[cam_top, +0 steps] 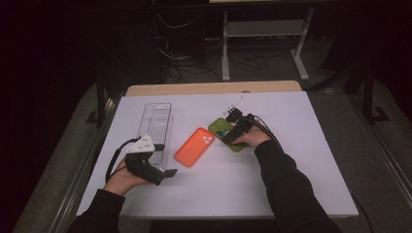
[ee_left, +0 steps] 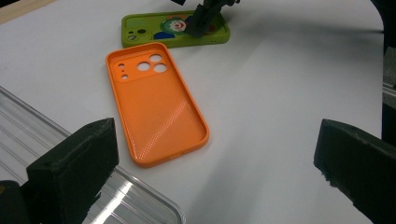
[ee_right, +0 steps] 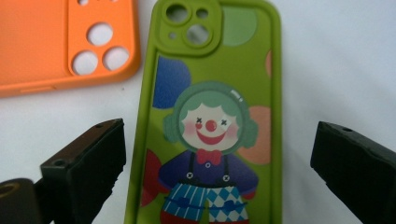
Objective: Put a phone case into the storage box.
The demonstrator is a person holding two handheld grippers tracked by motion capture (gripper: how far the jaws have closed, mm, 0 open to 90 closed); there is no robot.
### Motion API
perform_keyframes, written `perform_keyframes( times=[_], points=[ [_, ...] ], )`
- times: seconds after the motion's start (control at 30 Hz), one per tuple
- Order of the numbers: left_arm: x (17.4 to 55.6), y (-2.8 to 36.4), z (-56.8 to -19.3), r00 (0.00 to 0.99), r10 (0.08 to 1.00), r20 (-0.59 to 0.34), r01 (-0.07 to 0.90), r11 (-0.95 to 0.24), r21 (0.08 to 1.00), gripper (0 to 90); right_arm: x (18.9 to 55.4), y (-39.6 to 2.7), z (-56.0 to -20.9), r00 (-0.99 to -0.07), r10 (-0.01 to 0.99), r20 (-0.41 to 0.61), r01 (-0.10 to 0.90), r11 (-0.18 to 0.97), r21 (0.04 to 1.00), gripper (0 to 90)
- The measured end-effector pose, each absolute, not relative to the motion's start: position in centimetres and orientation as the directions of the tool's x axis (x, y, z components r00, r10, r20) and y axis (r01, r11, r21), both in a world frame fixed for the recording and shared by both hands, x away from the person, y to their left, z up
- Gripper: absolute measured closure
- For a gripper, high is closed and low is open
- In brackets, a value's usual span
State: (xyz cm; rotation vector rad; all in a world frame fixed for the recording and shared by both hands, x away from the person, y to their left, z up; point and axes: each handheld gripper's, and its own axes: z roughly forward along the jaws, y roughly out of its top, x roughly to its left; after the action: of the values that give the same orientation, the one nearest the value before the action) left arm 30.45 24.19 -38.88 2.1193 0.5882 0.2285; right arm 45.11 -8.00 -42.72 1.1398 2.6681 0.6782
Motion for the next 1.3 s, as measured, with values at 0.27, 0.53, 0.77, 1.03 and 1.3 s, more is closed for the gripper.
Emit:
perform_keyframes(
  times=[0.27, 0.53, 0.77, 1.03, 1.3],
  points=[
    [30.43, 24.22, -38.88, 0.869, 0.492, -0.058, 0.326, -0.48, 0.815, 0.0, 45.07, -7.54, -43.53, -0.7, 0.714, 0.0, 0.648, 0.635, 0.421, 3.9],
    [30.43, 24.25, -38.85, 0.869, 0.491, -0.056, 0.324, -0.48, 0.815, 0.0, 45.1, -7.6, -43.61, -0.703, 0.711, 0.016, 0.653, 0.636, 0.412, 7.4],
    [30.44, 24.3, -38.81, 0.87, 0.491, -0.054, 0.322, -0.481, 0.816, 0.0, 45.27, -7.72, -43.73, -0.699, 0.714, 0.03, 0.662, 0.631, 0.405, 7.4],
    [30.42, 24.29, -38.8, 0.871, 0.489, -0.052, 0.319, -0.482, 0.816, 0.0, 45.2, -7.73, -43.57, -0.717, 0.696, 0.037, 0.646, 0.643, 0.411, 13.5],
    [30.41, 24.27, -38.79, 0.87, 0.49, -0.051, 0.321, -0.486, 0.813, 0.0, 45.1, -7.77, -43.53, -0.709, 0.704, 0.038, 0.652, 0.635, 0.415, 14.7]
  ],
)
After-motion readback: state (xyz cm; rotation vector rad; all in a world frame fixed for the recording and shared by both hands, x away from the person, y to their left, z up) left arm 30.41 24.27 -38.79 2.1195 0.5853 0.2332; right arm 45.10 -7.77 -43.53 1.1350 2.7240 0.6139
